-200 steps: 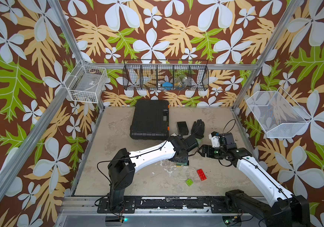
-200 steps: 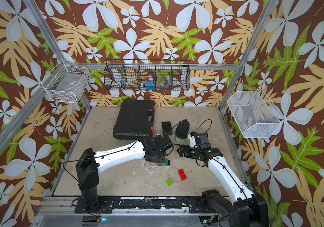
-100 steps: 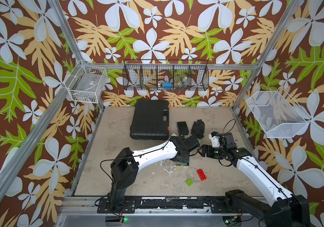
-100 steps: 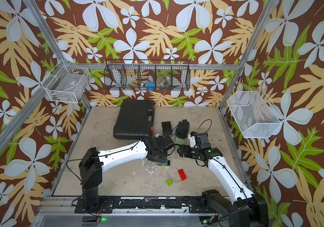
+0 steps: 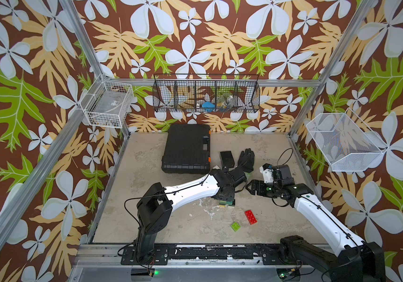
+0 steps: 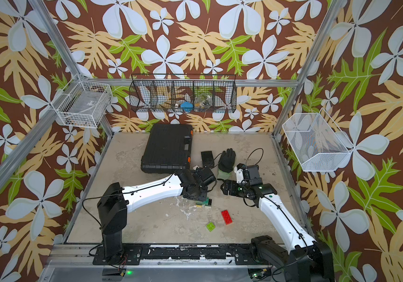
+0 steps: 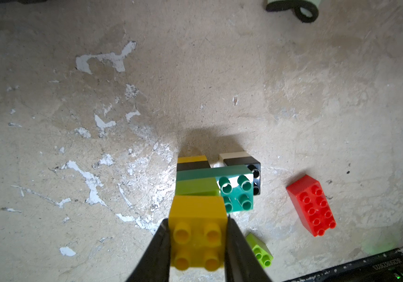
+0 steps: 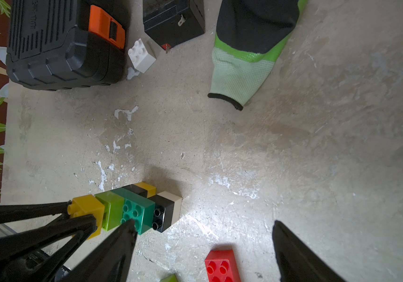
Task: Assemble a giraffe with lego
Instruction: Assemble the lego brick with the lego brick.
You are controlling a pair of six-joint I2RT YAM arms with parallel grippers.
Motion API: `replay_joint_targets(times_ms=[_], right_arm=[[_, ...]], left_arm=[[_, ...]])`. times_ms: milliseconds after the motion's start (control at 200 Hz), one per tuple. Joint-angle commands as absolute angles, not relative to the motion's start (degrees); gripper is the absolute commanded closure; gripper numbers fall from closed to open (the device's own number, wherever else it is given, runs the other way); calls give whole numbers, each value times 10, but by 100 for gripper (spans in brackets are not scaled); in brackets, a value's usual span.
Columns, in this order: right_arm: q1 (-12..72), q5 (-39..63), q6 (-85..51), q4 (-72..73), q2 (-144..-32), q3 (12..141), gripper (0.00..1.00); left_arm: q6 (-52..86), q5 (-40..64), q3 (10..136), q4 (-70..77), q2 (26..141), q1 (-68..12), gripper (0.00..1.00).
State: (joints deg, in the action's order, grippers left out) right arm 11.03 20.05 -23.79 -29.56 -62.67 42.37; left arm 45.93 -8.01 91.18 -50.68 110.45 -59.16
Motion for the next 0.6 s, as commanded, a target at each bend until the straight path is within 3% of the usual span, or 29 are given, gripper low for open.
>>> replay_joint_targets(times_ms=[0,470,596], right_arm=[[110,197,-236,-289,-626,422,10],[104,187,-232,-302,-615,433,10],[102,182,-233,-305,-610,435,10]], left_arm=[[427,-56,911,-546,1138,-591,81],[404,-53,914,-568,1171,-595,81],[414,-64,932,-560,1152,-594,70]])
